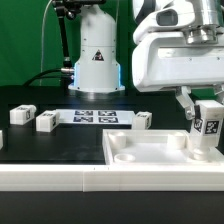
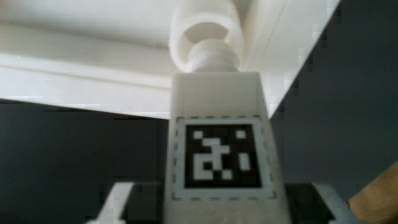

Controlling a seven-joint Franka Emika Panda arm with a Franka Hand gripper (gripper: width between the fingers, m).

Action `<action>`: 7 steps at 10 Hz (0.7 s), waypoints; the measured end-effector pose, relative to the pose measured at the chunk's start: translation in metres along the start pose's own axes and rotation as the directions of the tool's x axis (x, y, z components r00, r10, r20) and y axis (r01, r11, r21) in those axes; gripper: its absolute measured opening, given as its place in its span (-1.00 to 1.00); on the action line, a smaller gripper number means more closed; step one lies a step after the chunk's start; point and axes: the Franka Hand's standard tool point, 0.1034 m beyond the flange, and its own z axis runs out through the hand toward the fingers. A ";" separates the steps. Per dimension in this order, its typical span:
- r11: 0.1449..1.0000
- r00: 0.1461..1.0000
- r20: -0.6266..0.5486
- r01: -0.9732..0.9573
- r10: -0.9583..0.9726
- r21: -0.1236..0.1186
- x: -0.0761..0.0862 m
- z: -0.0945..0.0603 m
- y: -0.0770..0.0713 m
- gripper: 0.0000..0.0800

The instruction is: Assemble one leg

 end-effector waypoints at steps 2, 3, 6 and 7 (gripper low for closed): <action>1.000 1.000 -0.016 0.006 -0.006 -0.002 -0.001 0.000 0.001 -0.27; 1.000 1.000 -0.029 0.007 -0.007 -0.003 -0.002 -0.001 0.000 -0.27; 1.000 0.999 -0.048 0.013 -0.014 -0.006 -0.006 -0.001 0.000 -0.27; 1.000 0.999 -0.040 0.014 -0.014 -0.006 -0.010 -0.001 0.000 -0.27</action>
Offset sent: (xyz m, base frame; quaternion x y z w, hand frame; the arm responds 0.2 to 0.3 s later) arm -0.0116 -0.0021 -0.0093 -0.0114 0.0105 0.0000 0.9999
